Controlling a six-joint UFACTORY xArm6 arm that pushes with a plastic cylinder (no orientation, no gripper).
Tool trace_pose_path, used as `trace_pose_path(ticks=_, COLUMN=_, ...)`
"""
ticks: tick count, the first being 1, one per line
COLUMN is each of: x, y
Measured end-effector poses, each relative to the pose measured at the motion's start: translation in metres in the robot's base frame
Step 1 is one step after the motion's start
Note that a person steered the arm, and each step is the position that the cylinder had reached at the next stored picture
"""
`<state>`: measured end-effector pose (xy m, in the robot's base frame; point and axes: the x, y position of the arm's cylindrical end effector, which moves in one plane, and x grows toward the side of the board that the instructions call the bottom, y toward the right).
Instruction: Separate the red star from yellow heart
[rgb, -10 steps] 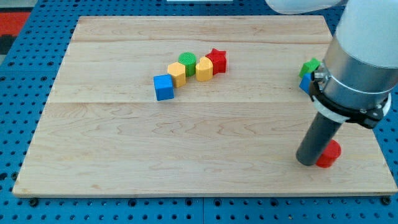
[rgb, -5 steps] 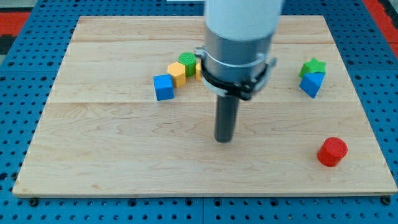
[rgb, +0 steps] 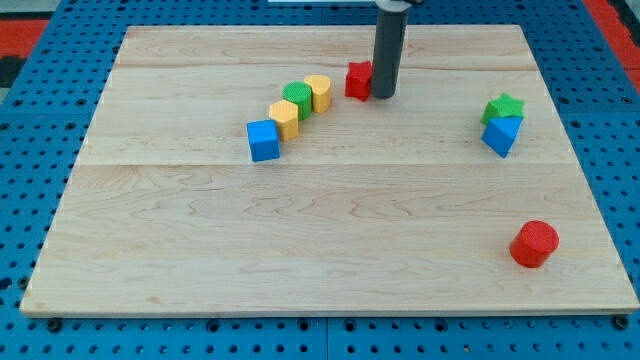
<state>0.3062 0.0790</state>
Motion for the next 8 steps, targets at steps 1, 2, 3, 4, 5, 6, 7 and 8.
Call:
trace_pose_path(ticks=1, x=-0.068, y=-0.001)
trace_pose_path(ticks=2, x=-0.11, y=-0.028)
trace_pose_path(ticks=3, x=-0.099, y=-0.046)
trace_pose_path(ticks=4, x=-0.075, y=-0.042)
trace_pose_path(ticks=5, x=-0.053, y=-0.011)
trace_pose_path(ticks=6, x=-0.019, y=0.01)
trace_pose_path(ticks=7, x=0.021, y=0.01)
trace_pose_path(ticks=8, x=0.029, y=0.017)
